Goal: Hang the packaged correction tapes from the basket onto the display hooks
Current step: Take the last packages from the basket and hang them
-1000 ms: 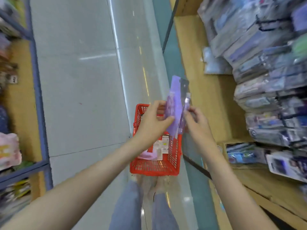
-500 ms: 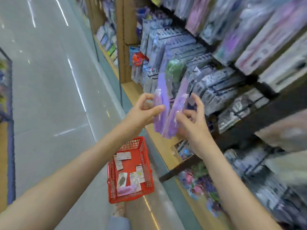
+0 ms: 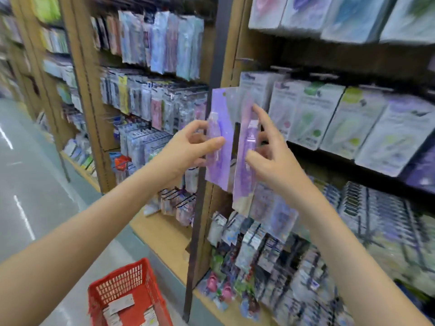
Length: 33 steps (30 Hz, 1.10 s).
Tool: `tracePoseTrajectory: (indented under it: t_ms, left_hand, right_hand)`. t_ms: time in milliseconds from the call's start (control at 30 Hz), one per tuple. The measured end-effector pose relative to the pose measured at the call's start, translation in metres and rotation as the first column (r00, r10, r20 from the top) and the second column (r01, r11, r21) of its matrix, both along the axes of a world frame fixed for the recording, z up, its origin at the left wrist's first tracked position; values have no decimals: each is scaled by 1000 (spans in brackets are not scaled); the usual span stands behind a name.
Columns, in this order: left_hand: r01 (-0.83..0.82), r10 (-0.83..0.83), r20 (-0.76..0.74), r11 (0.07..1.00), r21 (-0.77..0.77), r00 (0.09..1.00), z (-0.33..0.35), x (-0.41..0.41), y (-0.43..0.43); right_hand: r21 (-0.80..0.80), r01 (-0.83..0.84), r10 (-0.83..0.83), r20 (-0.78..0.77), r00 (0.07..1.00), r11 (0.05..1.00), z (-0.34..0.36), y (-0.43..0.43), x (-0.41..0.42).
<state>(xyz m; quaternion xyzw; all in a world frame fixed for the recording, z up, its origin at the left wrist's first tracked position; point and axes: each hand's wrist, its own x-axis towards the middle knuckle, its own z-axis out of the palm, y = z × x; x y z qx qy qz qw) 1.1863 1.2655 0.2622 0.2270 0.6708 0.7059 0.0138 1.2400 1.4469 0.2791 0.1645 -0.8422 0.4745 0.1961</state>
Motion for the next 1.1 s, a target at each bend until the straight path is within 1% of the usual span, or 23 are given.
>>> tracePoseTrajectory:
  t_ms: [133, 233, 267, 367, 467, 600, 733, 800, 1000, 1033, 1100]
  left_hand:
    - [-18, 17, -130, 1000, -10, 991, 48, 9, 22]
    - [-17, 14, -209, 1000, -14, 978, 79, 14, 37]
    - [-4, -2, -238, 1000, -27, 971, 92, 14, 44]
    - [-19, -4, -300, 997, -74, 954, 111, 12, 56]
    - [-44, 16, -375, 997, -67, 927, 130, 7, 68]
    - [-87, 31, -463, 991, -100, 886, 146, -6, 85]
    - [-38, -19, -504, 994, -104, 864, 159, -8, 120]
    - [-9, -33, -508, 997, -79, 861, 166, -1, 141]
    - [44, -69, -551, 997, -60, 832, 185, 33, 217]
    - [48, -67, -554, 998, -49, 830, 189, 39, 228]
    - [59, -61, -528, 998, -21, 847, 196, 51, 247]
  right_hand:
    - [83, 202, -187, -160, 969, 976, 46, 31, 25]
    - [166, 311, -259, -277, 925, 936, 74, 47, 37]
    - [172, 351, -284, -323, 903, 920, 87, 54, 41]
    - [176, 408, -340, -320, 884, 896, 110, 59, 44]
    - [181, 461, -394, -310, 865, 869, 130, 69, 49]
    - [202, 533, -463, -309, 831, 822, 145, 83, 53]
    - [166, 632, -563, -323, 760, 757, 149, 107, 61]
    - [143, 673, -607, -327, 724, 726, 152, 124, 70]
    - [88, 795, -709, -401, 580, 600, 179, 184, 110]
    - [88, 802, -711, -412, 569, 591, 187, 195, 115]
    - [116, 800, -702, -417, 577, 588, 201, 215, 122]
